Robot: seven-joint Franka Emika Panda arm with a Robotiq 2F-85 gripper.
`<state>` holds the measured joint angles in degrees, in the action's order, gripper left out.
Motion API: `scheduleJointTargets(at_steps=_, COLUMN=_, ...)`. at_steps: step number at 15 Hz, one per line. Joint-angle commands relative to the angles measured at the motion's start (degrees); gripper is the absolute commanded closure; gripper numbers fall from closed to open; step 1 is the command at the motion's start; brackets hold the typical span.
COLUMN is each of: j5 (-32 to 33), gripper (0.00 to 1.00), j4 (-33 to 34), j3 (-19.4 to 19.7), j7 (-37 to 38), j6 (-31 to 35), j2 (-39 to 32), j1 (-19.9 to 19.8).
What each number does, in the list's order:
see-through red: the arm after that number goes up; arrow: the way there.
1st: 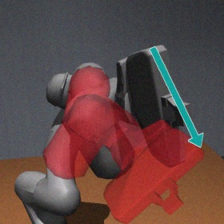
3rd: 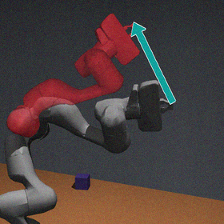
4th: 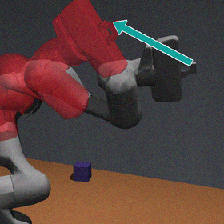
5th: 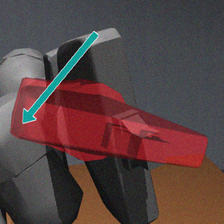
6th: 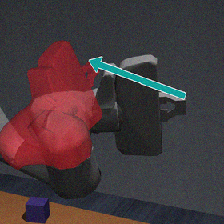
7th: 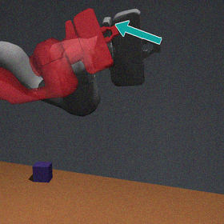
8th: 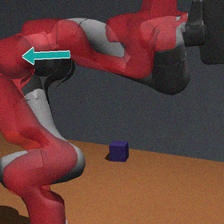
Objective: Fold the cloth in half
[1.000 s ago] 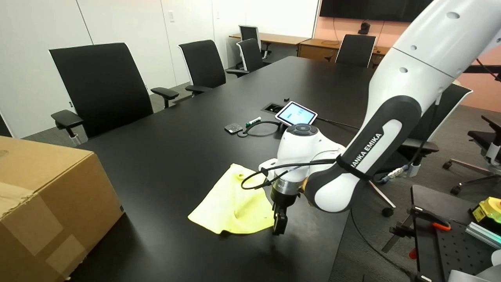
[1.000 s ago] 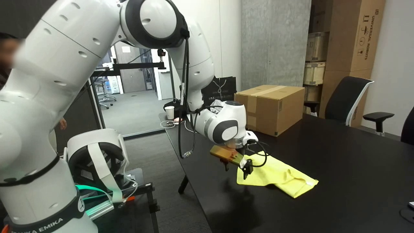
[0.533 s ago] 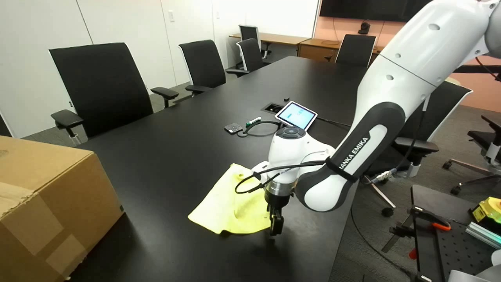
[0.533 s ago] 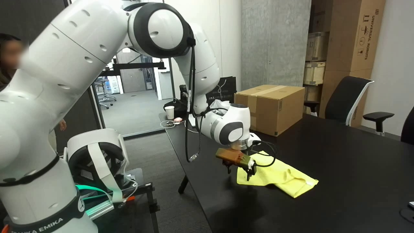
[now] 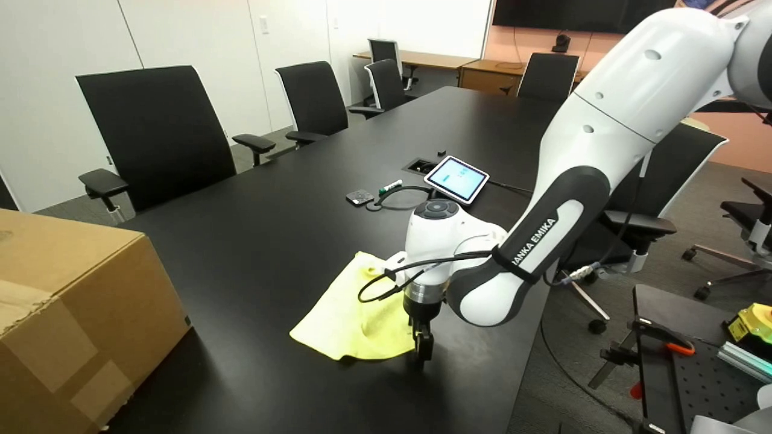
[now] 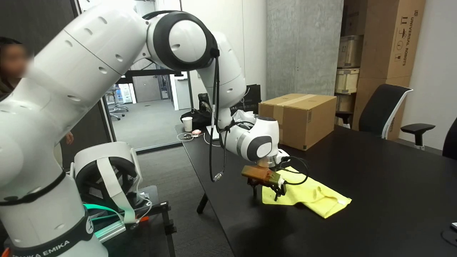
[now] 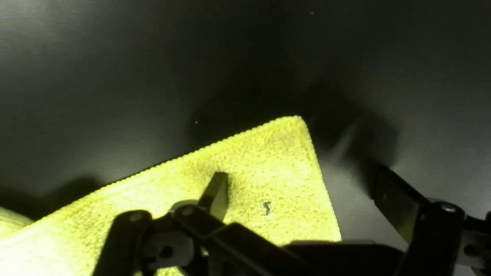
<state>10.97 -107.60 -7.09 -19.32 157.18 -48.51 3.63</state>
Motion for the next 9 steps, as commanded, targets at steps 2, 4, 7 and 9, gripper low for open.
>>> scheduleJointTargets(at_steps=2, j5=0.51, gripper=0.26, j4=2.28, j3=0.6, j7=0.3, j6=-2.75, j2=-1.32, j1=0.01)
scheduleJointTargets(at_steps=4, j5=0.63, gripper=0.27, j4=1.9, j3=0.95, j7=0.83, j6=-3.86, j2=-0.59, j1=0.42)
scheduleJointTargets(at_steps=7, j5=0.62, gripper=0.5, j4=1.29, j3=0.78, j7=0.71, j6=-5.59, j2=0.53, j1=0.43)
scheduleJointTargets(at_steps=9, j5=0.58, gripper=0.66, j4=0.7, j3=0.64, j7=0.65, j6=-6.75, j2=1.42, j1=0.43)
